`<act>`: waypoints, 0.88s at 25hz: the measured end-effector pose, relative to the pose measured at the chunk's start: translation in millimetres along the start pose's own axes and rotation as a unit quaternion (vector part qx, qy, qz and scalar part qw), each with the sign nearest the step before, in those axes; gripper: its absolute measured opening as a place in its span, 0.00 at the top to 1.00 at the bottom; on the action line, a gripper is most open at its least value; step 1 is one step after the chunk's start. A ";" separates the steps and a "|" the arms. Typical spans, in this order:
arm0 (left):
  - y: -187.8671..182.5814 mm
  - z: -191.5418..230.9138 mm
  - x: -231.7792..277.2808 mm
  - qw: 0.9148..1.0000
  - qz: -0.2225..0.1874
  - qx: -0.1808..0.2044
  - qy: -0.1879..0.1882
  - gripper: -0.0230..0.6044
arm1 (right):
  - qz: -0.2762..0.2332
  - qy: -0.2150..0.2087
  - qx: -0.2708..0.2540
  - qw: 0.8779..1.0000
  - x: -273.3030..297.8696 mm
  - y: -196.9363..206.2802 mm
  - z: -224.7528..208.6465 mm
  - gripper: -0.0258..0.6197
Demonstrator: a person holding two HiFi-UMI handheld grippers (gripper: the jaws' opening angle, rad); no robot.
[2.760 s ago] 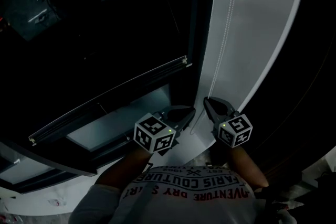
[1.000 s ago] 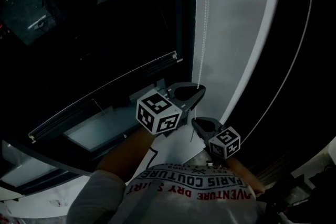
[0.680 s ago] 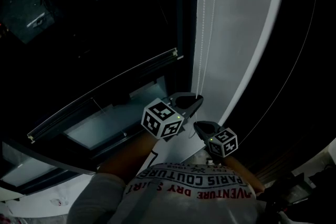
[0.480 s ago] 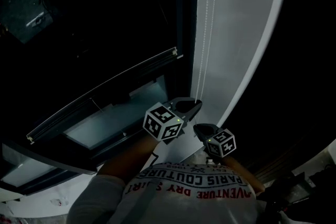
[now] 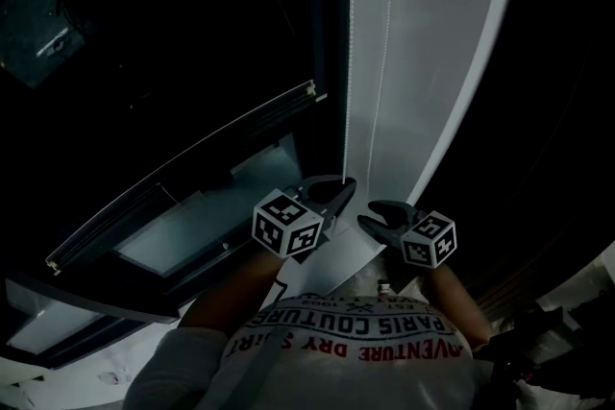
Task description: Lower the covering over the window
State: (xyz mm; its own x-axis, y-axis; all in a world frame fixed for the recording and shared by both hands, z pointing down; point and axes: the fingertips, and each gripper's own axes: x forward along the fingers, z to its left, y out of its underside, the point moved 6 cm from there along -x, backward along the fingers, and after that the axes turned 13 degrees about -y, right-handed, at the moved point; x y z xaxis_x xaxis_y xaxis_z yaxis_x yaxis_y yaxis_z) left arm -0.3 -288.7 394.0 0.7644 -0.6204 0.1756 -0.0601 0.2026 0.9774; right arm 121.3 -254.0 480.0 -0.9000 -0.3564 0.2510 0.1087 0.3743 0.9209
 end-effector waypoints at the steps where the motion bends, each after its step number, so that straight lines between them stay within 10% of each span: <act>1: 0.3 -0.7 -0.9 1.000 -0.001 0.000 0.003 0.96 | -0.025 0.001 -0.009 1.000 -7.6 -20.5 1.8 0.70; 7: -1.4 -6.8 -3.8 0.999 0.002 0.003 0.032 0.96 | -0.119 -0.031 -0.115 0.986 -27.6 -151.8 41.0 0.70; 10: 21.4 -12.5 2.2 0.996 0.069 0.044 0.044 0.96 | -0.133 -0.039 -0.152 0.979 -25.6 -191.9 53.9 0.71; 13: 72.8 -24.7 7.8 0.987 0.120 0.095 0.053 0.96 | -0.140 -0.049 -0.157 0.976 -18.0 -210.5 54.5 0.72; 22: 90.4 -30.1 10.9 0.988 0.123 0.038 0.081 0.96 | -0.142 -0.060 -0.158 0.975 -3.7 -220.2 52.4 0.93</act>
State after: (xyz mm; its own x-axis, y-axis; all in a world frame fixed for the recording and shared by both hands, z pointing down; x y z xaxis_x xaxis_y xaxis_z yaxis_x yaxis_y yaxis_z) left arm 22.0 -254.3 480.7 0.8130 -0.4295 0.3931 -0.2996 0.2703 0.9150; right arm 78.5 -290.2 260.6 -0.9536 -0.2975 -0.0464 -0.0443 -0.0139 0.9989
